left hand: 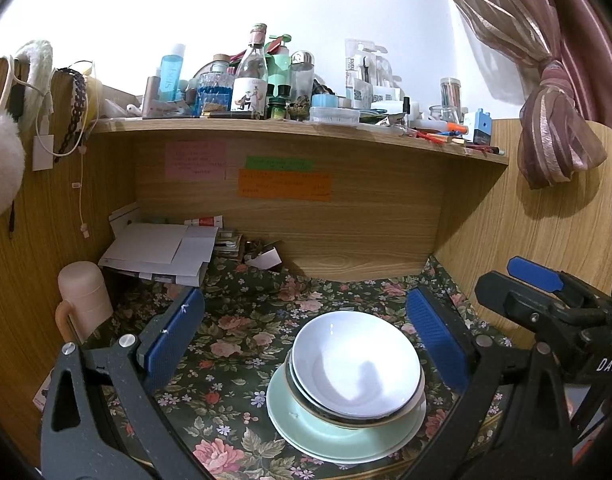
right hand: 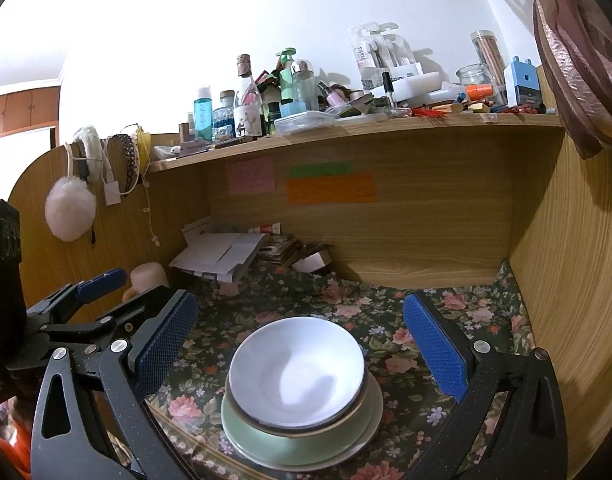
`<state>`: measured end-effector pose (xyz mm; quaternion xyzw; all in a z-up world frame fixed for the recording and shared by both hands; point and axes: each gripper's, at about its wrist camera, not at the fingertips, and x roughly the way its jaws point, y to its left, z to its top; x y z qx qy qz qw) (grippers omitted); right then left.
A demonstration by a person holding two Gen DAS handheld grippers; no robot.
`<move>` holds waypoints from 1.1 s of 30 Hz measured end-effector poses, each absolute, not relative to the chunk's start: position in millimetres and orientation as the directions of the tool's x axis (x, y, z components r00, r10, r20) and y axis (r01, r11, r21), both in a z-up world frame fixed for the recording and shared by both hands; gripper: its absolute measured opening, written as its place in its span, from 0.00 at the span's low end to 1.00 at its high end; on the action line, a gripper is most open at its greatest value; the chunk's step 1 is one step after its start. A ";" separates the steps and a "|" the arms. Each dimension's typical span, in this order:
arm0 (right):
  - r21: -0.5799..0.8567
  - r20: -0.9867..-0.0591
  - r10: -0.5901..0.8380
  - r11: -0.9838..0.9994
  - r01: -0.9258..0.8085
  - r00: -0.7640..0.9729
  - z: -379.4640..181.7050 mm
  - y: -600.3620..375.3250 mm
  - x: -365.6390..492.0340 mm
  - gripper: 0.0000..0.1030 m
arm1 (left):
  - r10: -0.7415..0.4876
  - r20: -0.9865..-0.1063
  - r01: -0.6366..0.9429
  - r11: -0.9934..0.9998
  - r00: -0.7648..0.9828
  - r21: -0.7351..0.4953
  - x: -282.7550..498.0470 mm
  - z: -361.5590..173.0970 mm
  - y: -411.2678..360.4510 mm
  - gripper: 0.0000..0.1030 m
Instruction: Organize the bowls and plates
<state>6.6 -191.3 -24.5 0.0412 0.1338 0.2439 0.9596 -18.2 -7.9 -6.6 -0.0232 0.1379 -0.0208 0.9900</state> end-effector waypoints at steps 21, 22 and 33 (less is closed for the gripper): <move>0.150 -0.230 0.477 0.879 -0.453 0.848 -22.2 -191.8 4.4 1.00 | -0.059 -0.272 0.046 0.998 0.961 -0.052 -17.5 -5.4 -14.2 1.00; 0.151 -0.229 0.475 0.880 -0.451 0.850 -21.9 -191.3 4.1 1.00 | -0.062 -0.272 0.049 0.997 0.960 -0.054 -17.3 -5.4 -14.2 1.00; 0.168 -0.227 0.456 0.889 -0.427 0.860 -22.7 -191.1 0.7 1.00 | -0.062 -0.264 0.051 0.998 0.962 -0.048 -18.4 -5.1 -17.2 1.00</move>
